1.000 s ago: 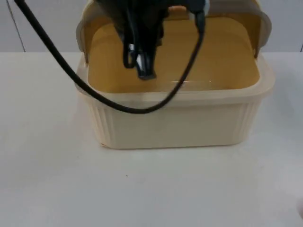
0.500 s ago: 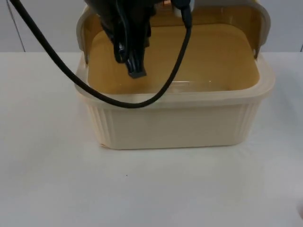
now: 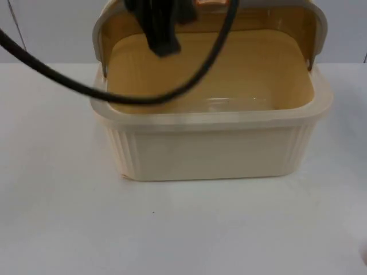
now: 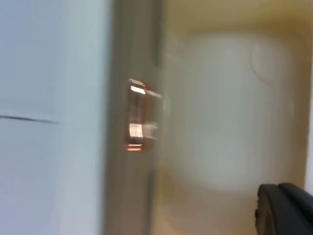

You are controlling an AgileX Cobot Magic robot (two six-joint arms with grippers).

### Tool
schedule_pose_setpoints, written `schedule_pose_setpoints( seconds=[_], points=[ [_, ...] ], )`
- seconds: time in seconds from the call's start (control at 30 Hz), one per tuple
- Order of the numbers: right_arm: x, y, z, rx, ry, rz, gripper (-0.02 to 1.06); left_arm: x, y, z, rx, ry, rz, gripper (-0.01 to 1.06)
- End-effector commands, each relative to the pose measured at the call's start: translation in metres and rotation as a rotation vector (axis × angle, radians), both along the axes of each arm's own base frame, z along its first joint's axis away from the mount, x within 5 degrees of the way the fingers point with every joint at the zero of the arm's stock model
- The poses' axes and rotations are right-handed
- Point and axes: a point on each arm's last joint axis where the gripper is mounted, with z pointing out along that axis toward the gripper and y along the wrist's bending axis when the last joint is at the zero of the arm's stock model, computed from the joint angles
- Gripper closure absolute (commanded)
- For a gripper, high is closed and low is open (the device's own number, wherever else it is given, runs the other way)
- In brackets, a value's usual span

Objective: Open the box lid with the left hand, place the block into the box with the right hand, then close the box lid with the left hand.

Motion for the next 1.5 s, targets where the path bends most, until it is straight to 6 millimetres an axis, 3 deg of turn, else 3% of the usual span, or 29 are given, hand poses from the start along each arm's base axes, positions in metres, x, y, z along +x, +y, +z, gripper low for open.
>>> schedule_pose_setpoints(
  seconds=[0.0, 0.1, 0.13, 0.17, 0.3, 0.33, 0.47, 0.5, 0.63, 0.67, 0.8, 1.07, 1.47],
  points=[
    [-0.001, 0.000, 0.002, -0.004, -0.008, 0.001, 0.11, -0.012, 0.007, 0.029, -0.077, -0.065, -0.005, 1.05],
    [-0.001, 0.000, 0.002, -0.004, -0.008, 0.001, 0.11, -0.023, 0.025, 0.066, -0.207, -0.179, 0.043, 1.05],
    [-0.001, 0.000, 0.002, -0.004, -0.008, 0.001, 0.11, -0.023, 0.025, 0.066, -0.207, -0.179, 0.043, 1.05],
    [-0.001, 0.000, 0.002, -0.004, -0.010, 0.001, 0.11, -0.025, 0.032, 0.078, -0.271, -0.217, 0.073, 1.05],
    [-0.001, 0.000, 0.003, -0.004, -0.015, 0.001, 0.11, -0.023, 0.071, 0.113, -0.559, -0.282, 0.297, 1.05],
    [-0.001, 0.000, 0.003, -0.004, -0.015, 0.001, 0.11, -0.023, 0.071, 0.113, -0.559, -0.282, 0.297, 1.05],
    [-0.001, 0.000, 0.003, 0.001, -0.015, -0.001, 0.11, -0.007, 0.122, 0.118, -0.778, -0.224, 0.610, 1.05],
    [-0.001, 0.000, 0.003, 0.001, -0.015, -0.001, 0.11, -0.007, 0.122, 0.118, -0.778, -0.224, 0.610, 1.05],
    [-0.001, 0.000, 0.003, 0.003, -0.015, 0.000, 0.11, 0.005, 0.172, 0.105, -0.841, -0.162, 0.865, 1.05],
    [-0.001, 0.000, 0.003, 0.003, -0.015, 0.000, 0.11, 0.005, 0.172, 0.105, -0.841, -0.162, 0.865, 1.05],
    [-0.001, 0.001, 0.003, 0.022, -0.015, 0.002, 0.11, 0.003, 0.207, 0.084, -0.826, -0.050, 1.080, 1.05],
    [-0.001, 0.001, 0.002, 0.031, -0.010, 0.003, 0.11, -0.003, 0.211, 0.068, -0.799, 0.006, 1.122, 1.05],
    [-0.002, 0.001, -0.001, 0.031, 0.026, 0.000, 0.11, -0.039, 0.212, 0.097, -0.849, -0.086, 1.080, 1.05]
  ],
)
